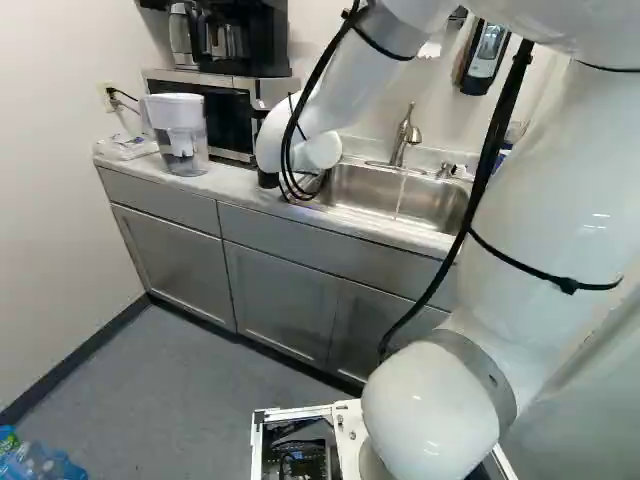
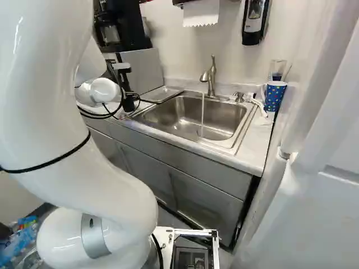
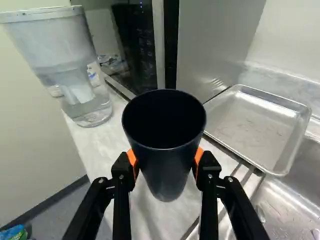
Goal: Rinse the cup and place it in the tray
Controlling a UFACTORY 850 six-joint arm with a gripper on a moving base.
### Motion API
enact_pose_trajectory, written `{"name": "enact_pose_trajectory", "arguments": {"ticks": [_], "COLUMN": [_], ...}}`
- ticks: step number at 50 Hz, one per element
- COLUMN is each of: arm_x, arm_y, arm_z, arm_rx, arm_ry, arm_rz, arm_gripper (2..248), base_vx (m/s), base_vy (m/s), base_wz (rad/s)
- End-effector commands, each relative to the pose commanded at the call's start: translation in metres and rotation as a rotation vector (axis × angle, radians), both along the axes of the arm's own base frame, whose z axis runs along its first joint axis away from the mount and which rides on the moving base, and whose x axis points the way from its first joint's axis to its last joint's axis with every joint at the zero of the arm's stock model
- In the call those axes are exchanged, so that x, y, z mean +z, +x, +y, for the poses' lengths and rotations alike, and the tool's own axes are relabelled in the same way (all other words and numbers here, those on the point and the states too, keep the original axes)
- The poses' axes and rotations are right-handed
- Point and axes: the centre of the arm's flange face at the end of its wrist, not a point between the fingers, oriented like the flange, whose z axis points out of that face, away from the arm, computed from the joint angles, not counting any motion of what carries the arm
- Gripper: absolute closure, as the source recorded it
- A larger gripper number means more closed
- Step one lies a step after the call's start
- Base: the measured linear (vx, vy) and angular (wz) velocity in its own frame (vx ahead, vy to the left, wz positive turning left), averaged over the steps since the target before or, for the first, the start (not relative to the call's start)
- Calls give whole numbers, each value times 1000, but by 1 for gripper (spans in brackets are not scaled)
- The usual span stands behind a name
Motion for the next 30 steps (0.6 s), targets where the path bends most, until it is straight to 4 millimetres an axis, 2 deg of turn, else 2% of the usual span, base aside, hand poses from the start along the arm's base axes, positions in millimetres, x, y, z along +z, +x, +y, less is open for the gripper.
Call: {"name": "enact_pose_trajectory", "arguments": {"ticks": [30], "arm_x": [27], "arm_y": [-4], "arm_z": [-8], "arm_rx": [-11], "arm_ry": [2], "arm_rz": [-2], "arm_gripper": [126], "base_vx": [0], "base_vy": [0], "base_wz": [0]}}
